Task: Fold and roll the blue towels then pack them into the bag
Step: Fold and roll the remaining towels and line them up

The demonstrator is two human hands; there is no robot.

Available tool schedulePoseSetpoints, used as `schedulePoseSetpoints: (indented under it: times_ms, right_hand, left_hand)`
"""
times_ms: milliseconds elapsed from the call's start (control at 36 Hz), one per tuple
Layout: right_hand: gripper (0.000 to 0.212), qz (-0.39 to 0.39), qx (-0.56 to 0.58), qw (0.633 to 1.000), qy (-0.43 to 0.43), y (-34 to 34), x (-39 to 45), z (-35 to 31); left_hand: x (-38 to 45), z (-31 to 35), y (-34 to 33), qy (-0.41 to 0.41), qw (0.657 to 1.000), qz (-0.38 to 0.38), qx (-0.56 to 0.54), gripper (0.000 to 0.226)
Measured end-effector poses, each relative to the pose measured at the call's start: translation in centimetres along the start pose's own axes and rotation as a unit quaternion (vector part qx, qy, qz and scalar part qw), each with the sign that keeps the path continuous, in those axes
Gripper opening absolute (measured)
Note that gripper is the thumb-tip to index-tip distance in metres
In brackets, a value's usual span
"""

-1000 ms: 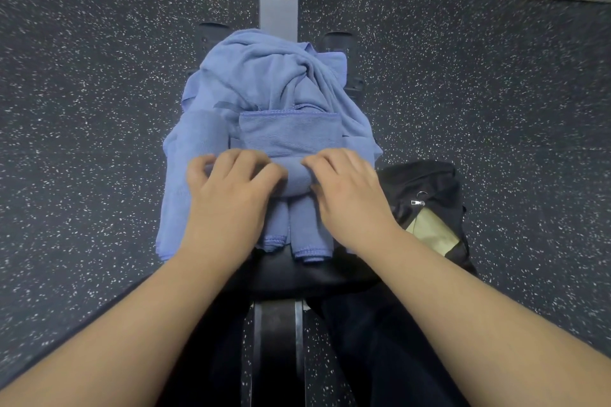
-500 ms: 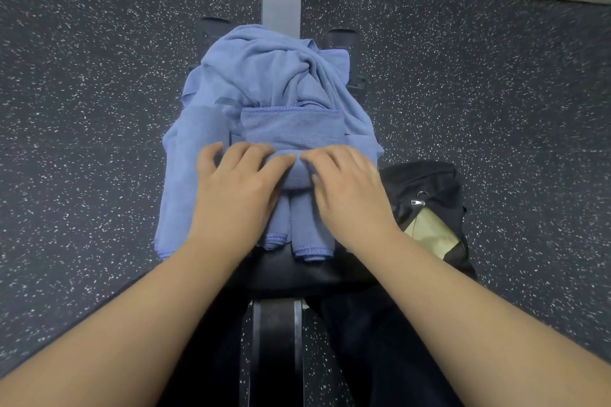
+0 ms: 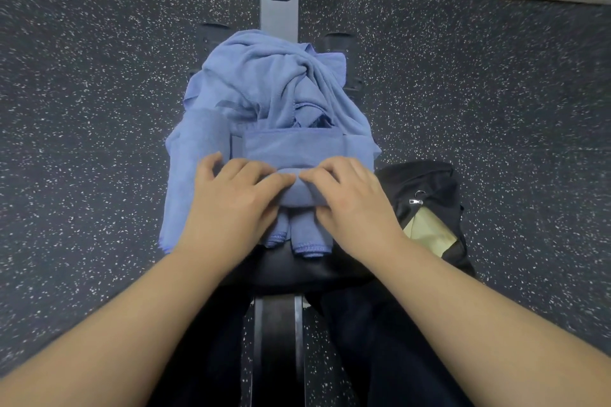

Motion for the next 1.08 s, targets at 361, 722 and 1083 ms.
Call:
schedulePoseSetpoints:
  times_ms: [361,722,1083]
  right_hand:
    - [0.052,-0.125,0.035,0.991,-0.025,-0.2,-2.9,-1.4]
    - [0.039,-0.131,0.047,0.987,-0.08,-0.5,-3.7,-0.9]
    - [0.026,-0.082,0.045,0.992,-0.08,-1.2,-3.0,0.0]
  left_hand:
    - [-2.5,1.2,-0.1,-0.034,0.992,-0.119,-0.006,0.043]
    - [-3.3,1.0,-1.2,0.001,0.991,-0.129,-0.032,0.042]
    - [-2.8,1.6,-0.7,-0.015,0.99,-0.111,-0.083,0.023]
Point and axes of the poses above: each hand's wrist, its own x-axis towards the middle knuckle, its own y-axis out of the back of the hand, z = x × y, the point moved 10 cm from there along x, towards the middle knuckle, and after that the axes turned 14 degrees about x, right-handed, at the moved point
